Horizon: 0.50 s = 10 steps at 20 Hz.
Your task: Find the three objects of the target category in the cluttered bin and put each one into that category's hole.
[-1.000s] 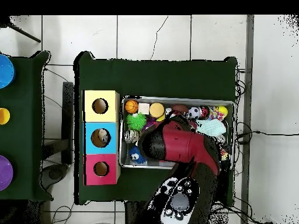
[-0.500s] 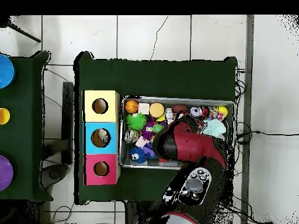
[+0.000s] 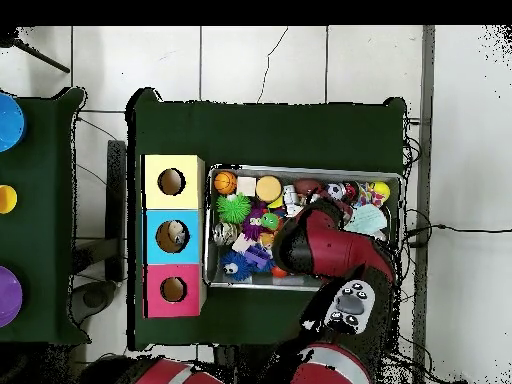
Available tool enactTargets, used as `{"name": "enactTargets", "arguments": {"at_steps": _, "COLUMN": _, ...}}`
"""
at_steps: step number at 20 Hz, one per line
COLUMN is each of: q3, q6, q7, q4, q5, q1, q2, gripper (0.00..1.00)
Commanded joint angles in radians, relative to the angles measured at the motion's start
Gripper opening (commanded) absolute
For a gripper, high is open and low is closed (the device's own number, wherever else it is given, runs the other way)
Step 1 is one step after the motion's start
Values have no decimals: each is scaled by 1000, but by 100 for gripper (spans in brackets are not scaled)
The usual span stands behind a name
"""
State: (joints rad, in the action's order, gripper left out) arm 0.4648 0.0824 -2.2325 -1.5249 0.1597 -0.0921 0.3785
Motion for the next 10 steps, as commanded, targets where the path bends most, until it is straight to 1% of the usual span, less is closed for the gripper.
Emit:
{"name": "enactTargets", "arguments": {"at_steps": 1, "q3": -214, "q6": 45, "q7": -137, "q4": -72, "q5": 4, "q1": -53, "q2": -40, "gripper": 100}}
{"name": "enactTargets", "arguments": {"at_steps": 2, "q3": -226, "q6": 43, "q7": -139, "q4": -76, "q5": 3, "q1": -59, "q2": -40, "gripper": 100}}
{"name": "enactTargets", "arguments": {"at_steps": 5, "q3": -308, "q6": 13, "q7": -128, "q4": -95, "q5": 15, "q1": -96, "q2": -26, "gripper": 100}}
{"name": "enactTargets", "arguments": {"at_steps": 6, "q3": -318, "q6": 5, "q7": -127, "q4": -100, "q5": 14, "q1": -99, "q2": -22, "gripper": 100}}
{"name": "enactTargets", "arguments": {"at_steps": 9, "q3": -380, "q6": -31, "q7": -103, "q4": -124, "q5": 30, "q1": -135, "q2": 2, "gripper": 100}}
{"name": "enactTargets", "arguments": {"at_steps": 10, "q3": -387, "q6": -36, "q7": -100, "q4": -125, "q5": 30, "q1": -139, "q2": 2, "gripper": 100}}
